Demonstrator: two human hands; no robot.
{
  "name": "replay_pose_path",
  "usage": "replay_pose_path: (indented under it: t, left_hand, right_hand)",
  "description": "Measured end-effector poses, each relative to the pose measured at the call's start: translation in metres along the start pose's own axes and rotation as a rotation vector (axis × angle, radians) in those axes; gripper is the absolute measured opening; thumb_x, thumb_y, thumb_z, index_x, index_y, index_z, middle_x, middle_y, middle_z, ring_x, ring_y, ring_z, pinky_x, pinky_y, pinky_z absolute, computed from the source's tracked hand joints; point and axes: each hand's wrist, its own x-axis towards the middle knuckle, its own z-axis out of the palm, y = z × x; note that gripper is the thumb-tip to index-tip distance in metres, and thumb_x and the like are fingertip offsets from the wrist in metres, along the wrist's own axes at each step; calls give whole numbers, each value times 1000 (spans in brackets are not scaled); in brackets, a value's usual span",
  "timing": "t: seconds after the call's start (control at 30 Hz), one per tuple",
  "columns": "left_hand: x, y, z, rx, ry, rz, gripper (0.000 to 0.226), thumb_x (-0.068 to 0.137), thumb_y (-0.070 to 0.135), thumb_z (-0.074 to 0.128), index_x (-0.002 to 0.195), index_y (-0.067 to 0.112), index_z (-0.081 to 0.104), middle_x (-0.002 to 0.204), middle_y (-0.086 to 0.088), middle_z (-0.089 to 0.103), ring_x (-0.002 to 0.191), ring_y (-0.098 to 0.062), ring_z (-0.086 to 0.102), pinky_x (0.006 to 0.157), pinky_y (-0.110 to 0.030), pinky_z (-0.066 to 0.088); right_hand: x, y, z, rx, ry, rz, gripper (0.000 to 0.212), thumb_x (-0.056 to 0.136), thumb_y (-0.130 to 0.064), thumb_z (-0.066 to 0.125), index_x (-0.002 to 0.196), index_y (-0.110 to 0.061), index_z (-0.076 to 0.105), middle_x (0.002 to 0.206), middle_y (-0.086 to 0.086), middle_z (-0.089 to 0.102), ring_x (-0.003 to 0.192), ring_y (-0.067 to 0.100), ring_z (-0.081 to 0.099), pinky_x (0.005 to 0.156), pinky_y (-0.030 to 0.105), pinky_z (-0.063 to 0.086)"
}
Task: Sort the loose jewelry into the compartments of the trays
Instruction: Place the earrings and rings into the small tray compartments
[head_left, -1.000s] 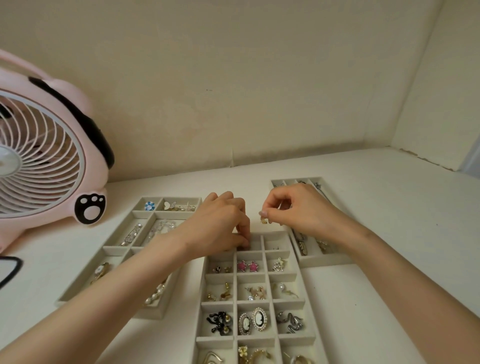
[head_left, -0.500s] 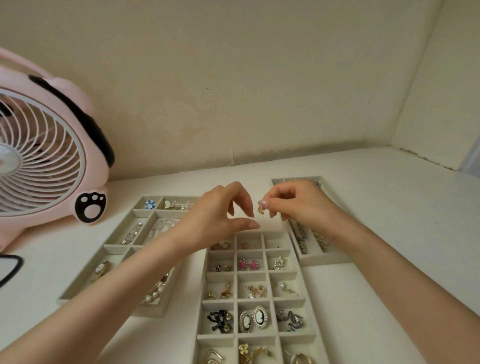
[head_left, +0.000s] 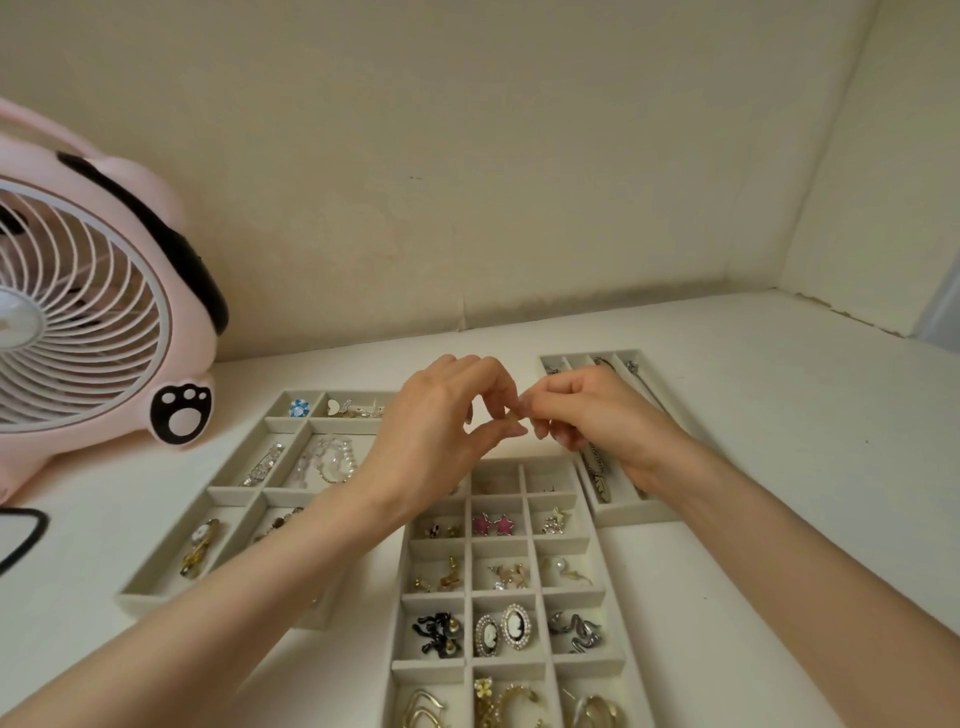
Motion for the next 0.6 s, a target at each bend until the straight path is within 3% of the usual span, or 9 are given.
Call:
replay_pose_path:
  t: [0.13, 0.23, 0.33, 0.43, 0.5, 0.6]
  left_hand:
    - [2, -1, -4, 32, -32, 16, 16, 75, 30, 75, 80, 26, 60, 71, 21, 55, 70, -5, 46, 62, -19, 33]
    - [6, 1, -8, 107, -172, -4, 14, 77, 34, 72, 80, 29, 60, 67, 24, 52, 72, 0, 43, 63, -20, 28]
    - [10, 2, -5, 268, -360, 34, 9, 82, 36, 66, 87, 31, 60, 80, 18, 61, 78, -4, 39, 71, -24, 25]
    - [10, 3, 2, 334, -445, 61, 7, 82, 34, 64, 87, 32, 60, 88, 15, 63, 85, -6, 40, 77, -26, 28]
    - [10, 3, 7, 369, -473, 85, 6, 82, 28, 61, 87, 31, 62, 91, 13, 63, 93, -9, 45, 81, -28, 32]
    - [10, 1, 10, 421, -481, 103, 10, 83, 26, 59, 91, 31, 64, 89, 13, 54, 97, -12, 44, 75, -26, 27]
  right_hand:
    - [-1, -1, -2, -28, -50, 11, 15, 87, -18, 63, 76, -17, 72, 58, -4, 57, 51, 7, 40, 51, 17, 34]
    - [1, 0, -5, -114, 4, -30, 11, 88, -20, 63, 84, -16, 73, 56, -10, 58, 48, 2, 42, 47, 13, 34]
    - [3, 3, -10, -109, 86, -80, 12, 89, -14, 63, 87, -9, 73, 53, -12, 59, 41, -5, 46, 44, 9, 34]
    - [4, 5, -11, -98, 108, -95, 13, 88, -12, 63, 89, -4, 73, 56, -11, 60, 41, -5, 46, 44, 8, 33]
    - [5, 5, -10, -127, 97, -109, 11, 87, -12, 65, 87, -5, 73, 63, -7, 66, 48, -5, 51, 52, 10, 39]
    - [5, 5, -12, -284, 56, -119, 5, 81, -18, 72, 81, -14, 75, 80, -2, 72, 69, 1, 60, 71, 18, 48]
